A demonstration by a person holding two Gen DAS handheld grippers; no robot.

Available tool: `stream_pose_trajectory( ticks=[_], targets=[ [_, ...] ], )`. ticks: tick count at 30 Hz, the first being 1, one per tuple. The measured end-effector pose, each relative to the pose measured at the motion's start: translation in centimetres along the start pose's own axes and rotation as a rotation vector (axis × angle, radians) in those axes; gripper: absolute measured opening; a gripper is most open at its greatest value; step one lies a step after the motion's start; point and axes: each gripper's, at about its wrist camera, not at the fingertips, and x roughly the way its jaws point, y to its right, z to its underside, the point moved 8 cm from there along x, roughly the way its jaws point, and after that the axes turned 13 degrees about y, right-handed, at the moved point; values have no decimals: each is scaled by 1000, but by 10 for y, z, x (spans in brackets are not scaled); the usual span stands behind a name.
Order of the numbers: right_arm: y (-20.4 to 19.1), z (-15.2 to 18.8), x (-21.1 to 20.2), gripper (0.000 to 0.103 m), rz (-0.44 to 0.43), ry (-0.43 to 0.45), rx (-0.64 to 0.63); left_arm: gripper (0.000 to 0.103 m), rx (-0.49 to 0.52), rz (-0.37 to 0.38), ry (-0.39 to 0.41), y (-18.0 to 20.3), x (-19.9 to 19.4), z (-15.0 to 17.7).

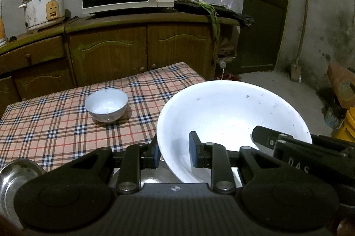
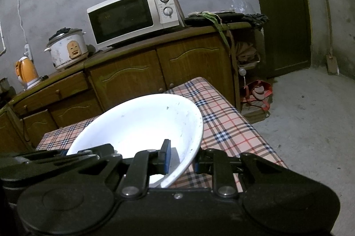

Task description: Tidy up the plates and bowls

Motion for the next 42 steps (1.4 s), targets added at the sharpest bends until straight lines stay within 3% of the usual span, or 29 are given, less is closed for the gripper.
stream_pose_trajectory(
  ticks=[42],
  targets=[
    [-9, 17, 1, 26, -13, -31, 4, 28, 17, -22, -29, -7, -2, 17]
  ],
)
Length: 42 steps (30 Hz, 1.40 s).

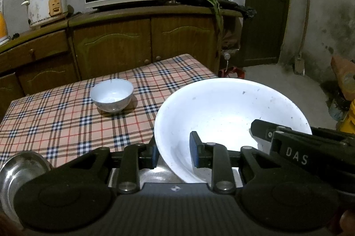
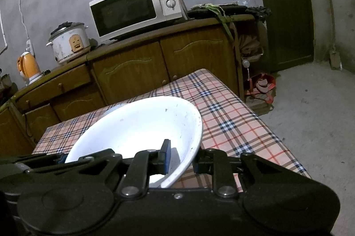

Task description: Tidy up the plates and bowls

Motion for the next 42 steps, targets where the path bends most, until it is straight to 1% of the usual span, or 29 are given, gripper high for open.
stream_pose_trajectory(
  ticks=[42],
  targets=[
    [-10, 19, 18, 26, -38, -67, -24, 30, 7, -27, -45, -21, 0, 20]
  ],
)
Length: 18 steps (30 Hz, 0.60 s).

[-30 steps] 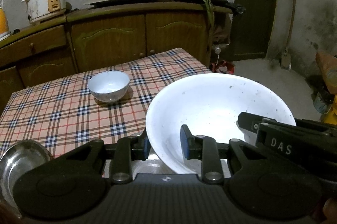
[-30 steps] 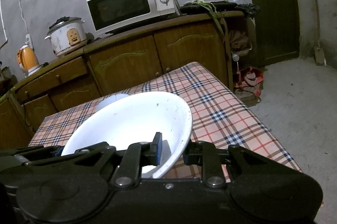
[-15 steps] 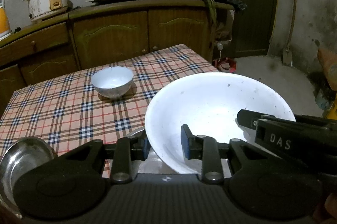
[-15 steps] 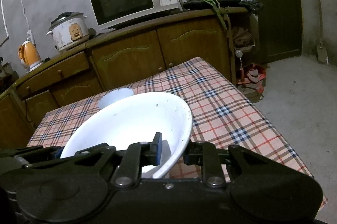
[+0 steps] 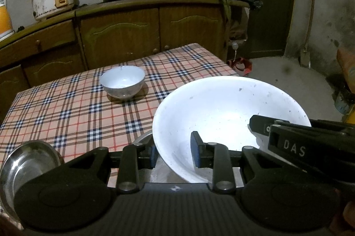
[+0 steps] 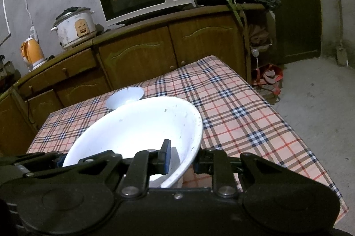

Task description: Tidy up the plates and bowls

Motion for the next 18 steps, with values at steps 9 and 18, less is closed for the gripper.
stream_pose_trajectory(
  ticks=[9, 18],
  targets=[
    [-3, 3, 3, 26, -8, -10, -5, 30, -2, -3, -5, -4, 0, 2],
    [-5, 7, 5, 26, -13, -20, -9, 30, -5, -8, -14, -8, 1, 5]
  ],
)
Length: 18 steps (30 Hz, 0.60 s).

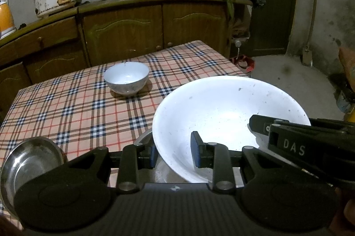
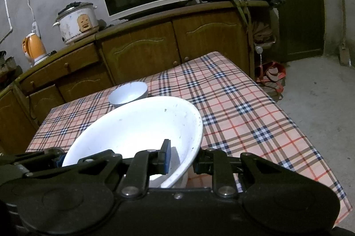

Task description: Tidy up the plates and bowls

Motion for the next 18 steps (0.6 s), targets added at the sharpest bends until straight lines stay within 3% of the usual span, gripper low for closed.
stream_pose_trajectory(
  ticks=[18],
  targets=[
    [-2, 9, 6, 26, -6, -23, -2, 30, -10, -6, -23, -5, 3, 8]
  ],
)
